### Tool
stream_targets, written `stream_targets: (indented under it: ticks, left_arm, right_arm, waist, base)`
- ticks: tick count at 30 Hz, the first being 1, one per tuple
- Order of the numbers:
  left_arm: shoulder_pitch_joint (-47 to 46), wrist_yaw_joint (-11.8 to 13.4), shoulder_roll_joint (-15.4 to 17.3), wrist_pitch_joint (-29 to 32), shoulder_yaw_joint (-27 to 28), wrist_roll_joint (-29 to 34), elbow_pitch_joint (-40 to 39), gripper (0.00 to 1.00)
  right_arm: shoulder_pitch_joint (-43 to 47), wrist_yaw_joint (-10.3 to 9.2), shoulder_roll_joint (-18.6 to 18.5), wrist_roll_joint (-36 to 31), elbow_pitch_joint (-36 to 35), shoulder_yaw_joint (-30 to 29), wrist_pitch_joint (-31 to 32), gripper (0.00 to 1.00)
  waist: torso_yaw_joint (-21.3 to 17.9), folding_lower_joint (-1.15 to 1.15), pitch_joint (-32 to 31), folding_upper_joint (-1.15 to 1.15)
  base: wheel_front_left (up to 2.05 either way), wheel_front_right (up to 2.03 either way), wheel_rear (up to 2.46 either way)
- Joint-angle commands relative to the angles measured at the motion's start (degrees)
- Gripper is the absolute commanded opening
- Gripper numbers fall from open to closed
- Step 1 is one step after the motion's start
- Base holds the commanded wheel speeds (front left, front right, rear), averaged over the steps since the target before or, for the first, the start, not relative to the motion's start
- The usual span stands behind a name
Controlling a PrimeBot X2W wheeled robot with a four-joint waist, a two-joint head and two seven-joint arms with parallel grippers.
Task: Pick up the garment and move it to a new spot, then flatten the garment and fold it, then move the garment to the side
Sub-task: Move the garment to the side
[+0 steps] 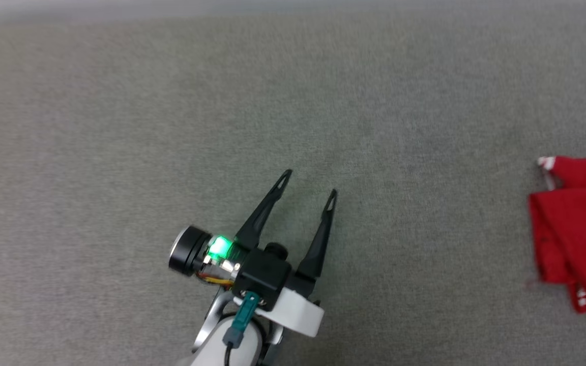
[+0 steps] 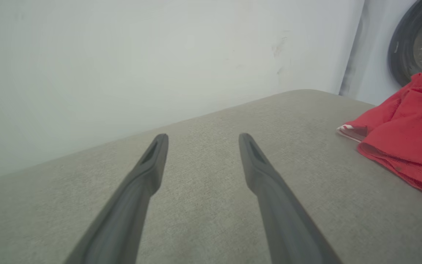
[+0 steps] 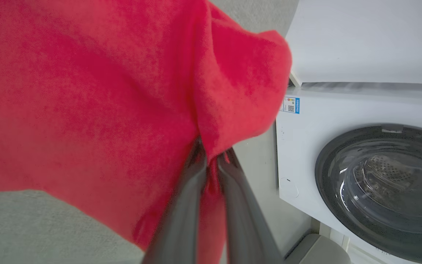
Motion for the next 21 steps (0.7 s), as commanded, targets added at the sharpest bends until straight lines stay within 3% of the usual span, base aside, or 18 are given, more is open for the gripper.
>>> stream_targets:
  ticks: [1,12,21]
  left_arm:
    - [-1.7,-0.2,0.0,-0.1,-0.6,0.5,0.2,1.0]
    - [-12.4,1.8,-0.4,0.0,-6.9,3.7,-1.5,1.0]
    - [-15.3,3.7,-0.4,0.8,-9.4,3.7,-3.7,1.0]
  right_arm:
    - [-1.8,-0.13,-0.4,-0.4,2.2,-0.2,-1.7,0.0]
    - [-14.8,-0.13,1.7,-0.9,29.4,-3.5,-16.8,0.0]
    - [-21.7,-0.13,4.7,-1.2,41.6,-2.9,-23.0,0.0]
  waist:
    - [-2.6,-0.01,4.8,0.0]
    - [-2.2,-0.01,15.1,0.0]
    - [-0.5,-0.01,17.2,0.0]
  base:
    - [0.0,0.0,0.0]
    - [0.0,0.0,0.0]
    - [0.0,0.0,0.0]
